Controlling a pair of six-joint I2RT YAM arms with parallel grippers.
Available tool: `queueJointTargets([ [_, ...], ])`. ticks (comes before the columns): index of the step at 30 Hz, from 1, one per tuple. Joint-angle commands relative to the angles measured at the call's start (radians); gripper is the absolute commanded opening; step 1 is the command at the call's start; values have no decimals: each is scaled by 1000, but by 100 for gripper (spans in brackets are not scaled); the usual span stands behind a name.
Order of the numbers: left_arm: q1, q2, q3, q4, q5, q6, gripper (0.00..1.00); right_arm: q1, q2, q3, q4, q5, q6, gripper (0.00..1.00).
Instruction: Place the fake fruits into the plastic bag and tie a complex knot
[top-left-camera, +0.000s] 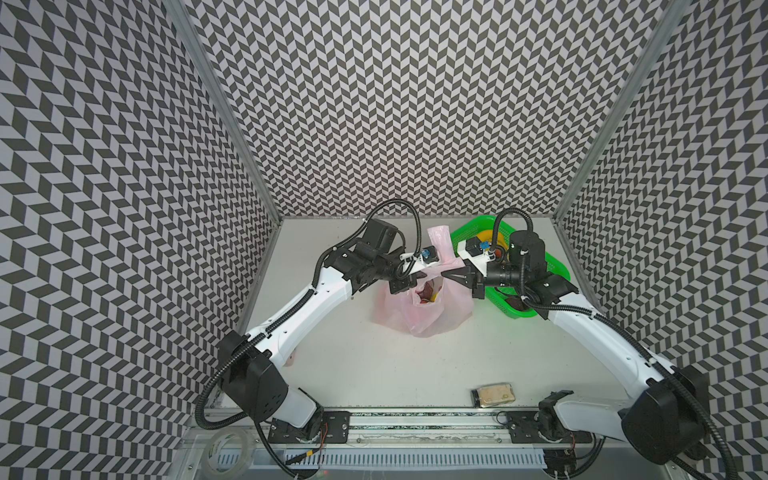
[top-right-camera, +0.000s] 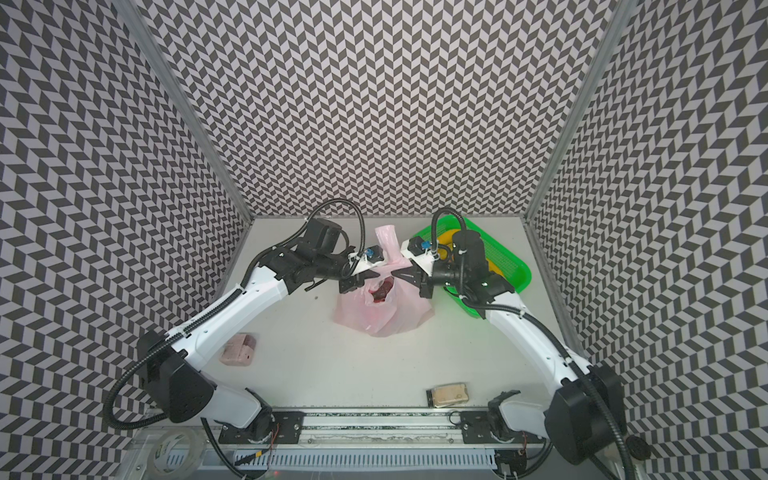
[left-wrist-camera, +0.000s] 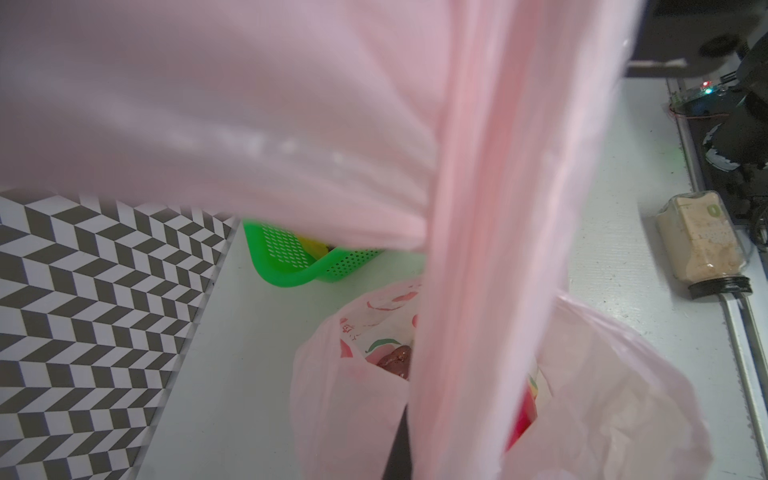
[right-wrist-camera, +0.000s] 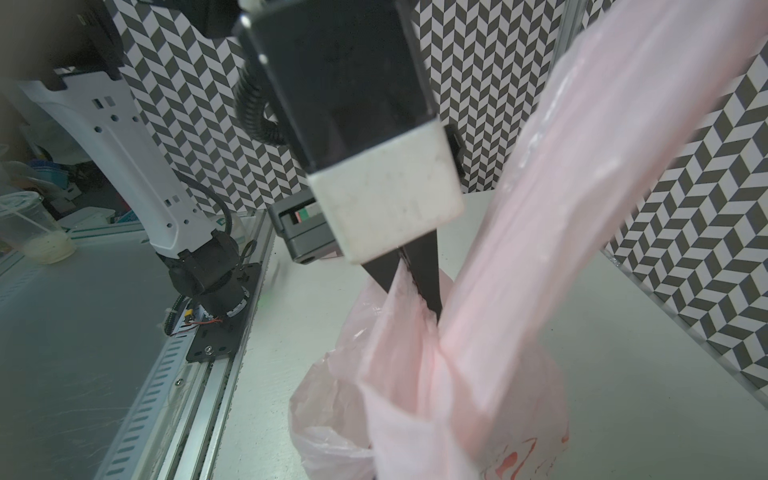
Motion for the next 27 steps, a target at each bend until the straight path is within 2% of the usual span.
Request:
queueJointTargets([
  [1,18,-39,5,32,6,-8,2,3,-29,-20,107,-20,8,0],
  [10,33,-53,-11,62,29,-30,3,3,-21,-49,114,-22,-15,0],
  [21,87,-149,-118,175,177,-99,43,4,-26,-71,173,-25,17,0],
  [24,124,-211,-170,238,246,-145,54,3,-23,-74,183,-29,22,0],
  [27,197,-278,-240,371,346,-256,62,3,-27,-77,186,-29,21,0],
])
